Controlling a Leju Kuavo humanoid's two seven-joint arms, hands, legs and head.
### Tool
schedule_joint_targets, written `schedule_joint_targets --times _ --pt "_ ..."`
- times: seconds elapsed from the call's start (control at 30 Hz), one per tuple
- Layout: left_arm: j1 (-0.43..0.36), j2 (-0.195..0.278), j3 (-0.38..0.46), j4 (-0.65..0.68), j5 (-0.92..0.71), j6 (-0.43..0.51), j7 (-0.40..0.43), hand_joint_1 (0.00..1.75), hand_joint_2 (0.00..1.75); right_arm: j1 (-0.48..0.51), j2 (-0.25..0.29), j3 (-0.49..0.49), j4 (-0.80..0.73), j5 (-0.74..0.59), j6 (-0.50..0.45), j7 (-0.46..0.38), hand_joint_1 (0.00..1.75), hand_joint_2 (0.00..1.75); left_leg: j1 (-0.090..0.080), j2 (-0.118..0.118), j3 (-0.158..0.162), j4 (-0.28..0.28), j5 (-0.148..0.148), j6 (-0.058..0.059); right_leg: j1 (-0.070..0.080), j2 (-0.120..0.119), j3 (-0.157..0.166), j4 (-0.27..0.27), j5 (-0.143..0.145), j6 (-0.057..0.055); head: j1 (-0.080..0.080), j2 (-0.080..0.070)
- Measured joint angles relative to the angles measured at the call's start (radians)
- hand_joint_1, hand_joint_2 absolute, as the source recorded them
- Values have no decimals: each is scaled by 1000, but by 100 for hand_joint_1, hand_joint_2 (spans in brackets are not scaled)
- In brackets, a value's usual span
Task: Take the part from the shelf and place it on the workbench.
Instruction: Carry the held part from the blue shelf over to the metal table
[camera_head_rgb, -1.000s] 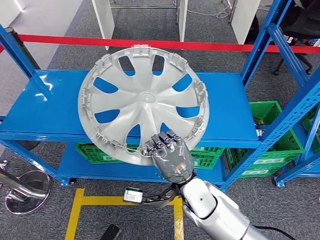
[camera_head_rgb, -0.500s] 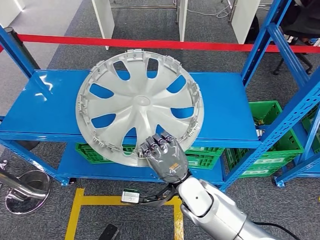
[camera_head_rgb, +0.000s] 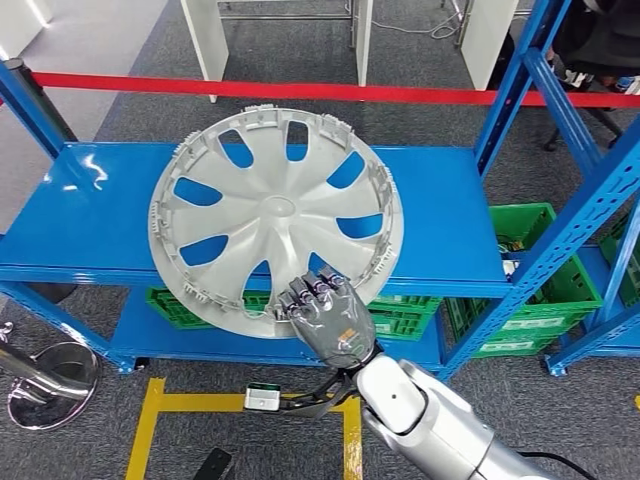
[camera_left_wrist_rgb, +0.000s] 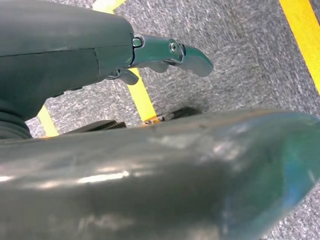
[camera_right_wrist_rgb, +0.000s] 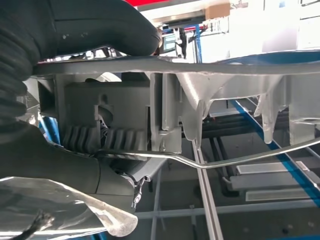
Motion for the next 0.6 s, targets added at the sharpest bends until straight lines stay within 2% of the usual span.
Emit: schedule_joint_targets --times 0.07,0.13,0.17,0.2,0.27,0.3,0.33,0.37,0.4,0.47,0.5,0.53,0.6 --pt "-1 5 1 0 -2 0 2 0 0 -1 0 0 1 0 0 -3 175 175 -4 -2 -20 28 -12 -15 2 4 5 -7 -15 -8 3 0" --pt "0 8 2 0 -4 1 4 0 0 0 0 0 2 0 0 -3 175 175 -3 -2 -33 41 -17 -21 -1 4 -12 2 -19 -21 0 0" --pt "0 9 2 0 -5 1 5 0 0 1 0 0 2 0 0 -2 175 175 -2 0 -41 50 -27 -24 -1 4 -19 6 -19 -29 -2 0" --pt "0 10 2 0 -7 1 5 0 0 0 0 0 3 0 0 -1 175 175 0 3 -53 76 -49 -26 0 2 -25 7 -18 -38 -4 0" --pt "-1 10 2 0 -12 3 7 0 0 -2 0 -1 4 0 0 4 175 175 0 10 -99 186 -117 -24 6 -2 -30 7 -14 -54 -8 0" --pt "-2 10 2 0 -15 4 8 0 0 -3 0 -1 4 0 0 6 175 175 -1 11 -126 254 -147 -21 11 -4 -31 7 -12 -57 -10 0" --pt "-2 10 2 0 -18 5 9 0 0 -3 -1 -2 4 0 0 8 175 175 -3 11 -144 305 -162 -16 17 -5 -33 7 -10 -60 -10 0" --pt "-2 10 2 0 -20 5 11 0 0 -4 -1 -2 5 0 0 9 175 175 -8 11 -150 325 -158 -9 22 -5 -34 7 -8 -64 -10 0" --pt "-3 10 2 0 -23 5 12 0 0 -4 -1 -2 5 0 0 11 175 175 -14 11 -140 309 -136 1 26 -5 -36 7 -5 -67 -10 0" --pt "-6 10 2 0 -30 5 16 0 0 -6 -1 -1 5 0 0 18 175 175 -32 11 -83 192 -73 26 30 -5 -39 5 1 -73 -10 0" --pt "-7 11 2 0 -33 6 19 0 0 -8 -1 -1 6 0 0 22 175 175 -40 11 -52 129 -50 35 32 -6 -40 4 5 -74 -9 0" --pt "-9 12 2 0 -35 7 20 0 0 -10 -1 -1 6 0 0 26 175 175 -47 11 -31 83 -37 41 31 -6 -41 0 11 -73 -9 0" --pt "-10 12 2 0 -38 7 23 0 0 -12 -1 -1 6 0 0 31 175 175 -54 9 -20 48 -21 42 28 -8 -42 -12 28 -65 -10 0"
